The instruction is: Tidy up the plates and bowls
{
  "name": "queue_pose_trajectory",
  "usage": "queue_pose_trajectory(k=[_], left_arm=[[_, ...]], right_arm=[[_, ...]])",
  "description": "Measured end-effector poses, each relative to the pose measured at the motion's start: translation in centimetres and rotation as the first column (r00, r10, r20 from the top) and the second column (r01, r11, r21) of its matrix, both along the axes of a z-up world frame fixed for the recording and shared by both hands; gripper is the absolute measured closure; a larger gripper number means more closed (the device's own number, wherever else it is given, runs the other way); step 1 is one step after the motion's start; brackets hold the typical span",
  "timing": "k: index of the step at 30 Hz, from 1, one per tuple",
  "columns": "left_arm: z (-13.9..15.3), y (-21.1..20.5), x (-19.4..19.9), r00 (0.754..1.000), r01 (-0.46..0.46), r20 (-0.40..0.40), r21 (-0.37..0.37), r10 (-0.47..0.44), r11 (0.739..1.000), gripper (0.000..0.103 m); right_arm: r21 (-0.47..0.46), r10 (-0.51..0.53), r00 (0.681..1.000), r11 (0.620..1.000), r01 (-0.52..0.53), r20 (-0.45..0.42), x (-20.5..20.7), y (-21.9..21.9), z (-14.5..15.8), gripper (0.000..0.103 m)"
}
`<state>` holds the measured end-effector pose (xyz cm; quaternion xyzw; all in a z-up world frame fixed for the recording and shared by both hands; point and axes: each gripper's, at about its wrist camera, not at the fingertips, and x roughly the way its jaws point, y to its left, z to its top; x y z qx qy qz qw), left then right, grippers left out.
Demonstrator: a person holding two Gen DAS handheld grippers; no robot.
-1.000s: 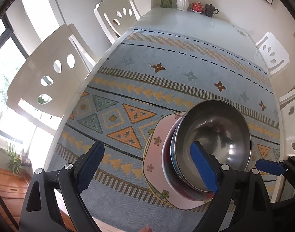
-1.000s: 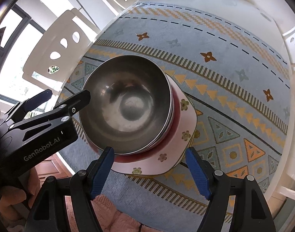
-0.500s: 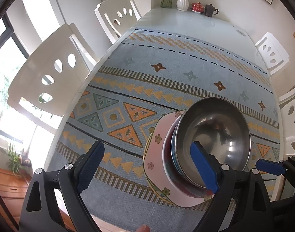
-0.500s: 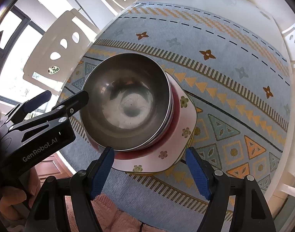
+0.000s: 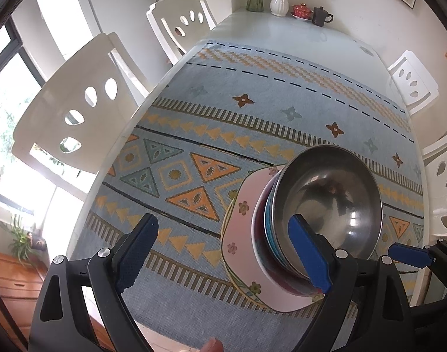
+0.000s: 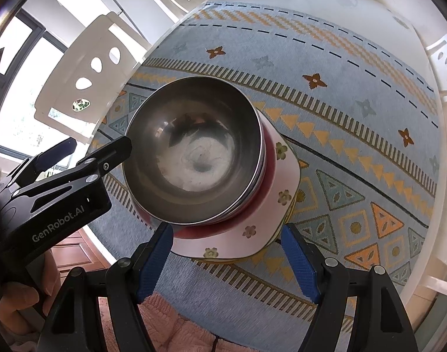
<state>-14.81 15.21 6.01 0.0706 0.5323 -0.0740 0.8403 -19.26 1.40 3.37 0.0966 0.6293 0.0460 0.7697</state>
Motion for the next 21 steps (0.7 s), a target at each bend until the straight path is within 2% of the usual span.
queue_pose_trajectory(k=[21], left_arm=[[-0.18, 0.42, 0.17, 1.000, 0.000, -0.003, 0.002, 0.000, 1.000, 0.013]], right_arm=[[0.002, 0.003, 1.000, 1.000, -0.003, -0.007, 0.04, -0.09, -0.08, 0.029]])
